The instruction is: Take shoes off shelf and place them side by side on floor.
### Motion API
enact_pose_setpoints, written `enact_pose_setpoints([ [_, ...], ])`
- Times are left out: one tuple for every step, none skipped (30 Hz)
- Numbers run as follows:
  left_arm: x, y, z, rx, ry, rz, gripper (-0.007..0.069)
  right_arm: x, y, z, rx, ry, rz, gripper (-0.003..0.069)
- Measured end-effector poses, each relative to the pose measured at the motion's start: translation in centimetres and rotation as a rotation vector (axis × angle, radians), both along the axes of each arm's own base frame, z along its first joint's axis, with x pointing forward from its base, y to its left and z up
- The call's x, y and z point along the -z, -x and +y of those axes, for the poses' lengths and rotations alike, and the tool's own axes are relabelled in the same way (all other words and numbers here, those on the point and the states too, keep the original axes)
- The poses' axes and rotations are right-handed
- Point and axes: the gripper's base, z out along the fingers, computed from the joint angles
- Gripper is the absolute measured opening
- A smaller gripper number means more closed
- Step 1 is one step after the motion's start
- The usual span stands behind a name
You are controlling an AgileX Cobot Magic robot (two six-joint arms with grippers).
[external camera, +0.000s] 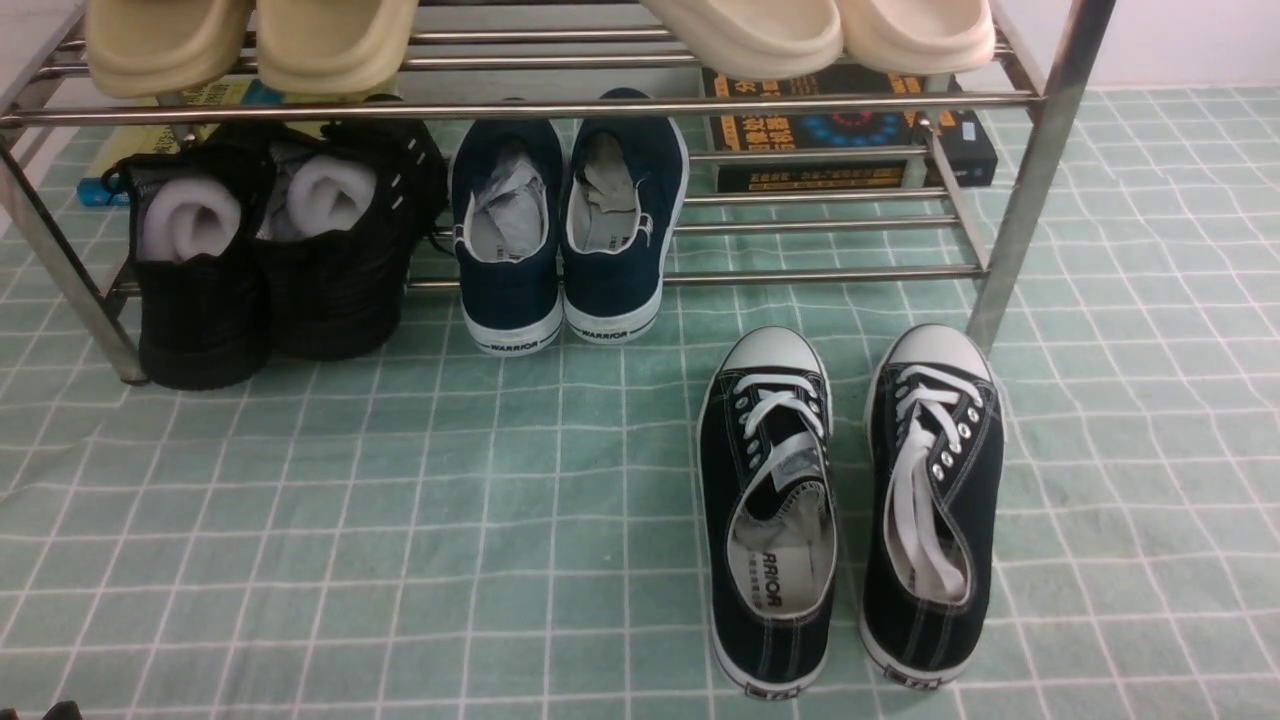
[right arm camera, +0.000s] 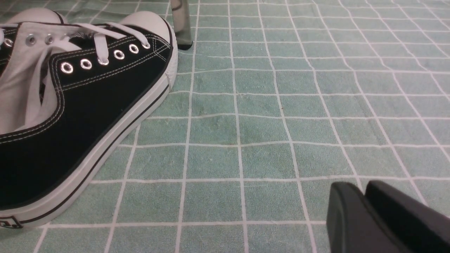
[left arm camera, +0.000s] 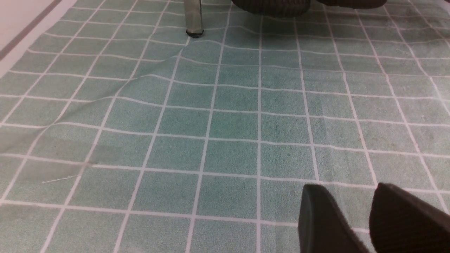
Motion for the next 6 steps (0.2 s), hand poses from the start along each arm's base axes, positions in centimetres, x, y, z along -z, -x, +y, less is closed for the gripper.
enact_pose_setpoints([
  [0.00, 0.00, 0.00, 0.000, 0.000, 0.000, 0.0242, 0.00, 0.00, 0.00, 0.000, 0.000, 0.000, 0.0095],
  [0.00, 0.00, 0.00, 0.000, 0.000, 0.000, 0.0242, 0.00, 0.00, 0.00, 0.000, 0.000, 0.000, 0.0097],
  [0.00, 0.00, 0.00, 0.000, 0.000, 0.000, 0.0242, 0.00, 0.00, 0.00, 0.000, 0.000, 0.000, 0.0098],
  [0.00, 0.00, 0.00, 0.000, 0.000, 0.000, 0.0242, 0.00, 0.00, 0.00, 0.000, 0.000, 0.000, 0.0098],
  [0.00, 0.00, 0.00, 0.000, 0.000, 0.000, 0.0242, 0.00, 0.00, 0.00, 0.000, 0.000, 0.000, 0.0099],
  [0.00, 0.00, 0.00, 0.000, 0.000, 0.000, 0.0242, 0.00, 0.00, 0.00, 0.000, 0.000, 0.000, 0.0101],
])
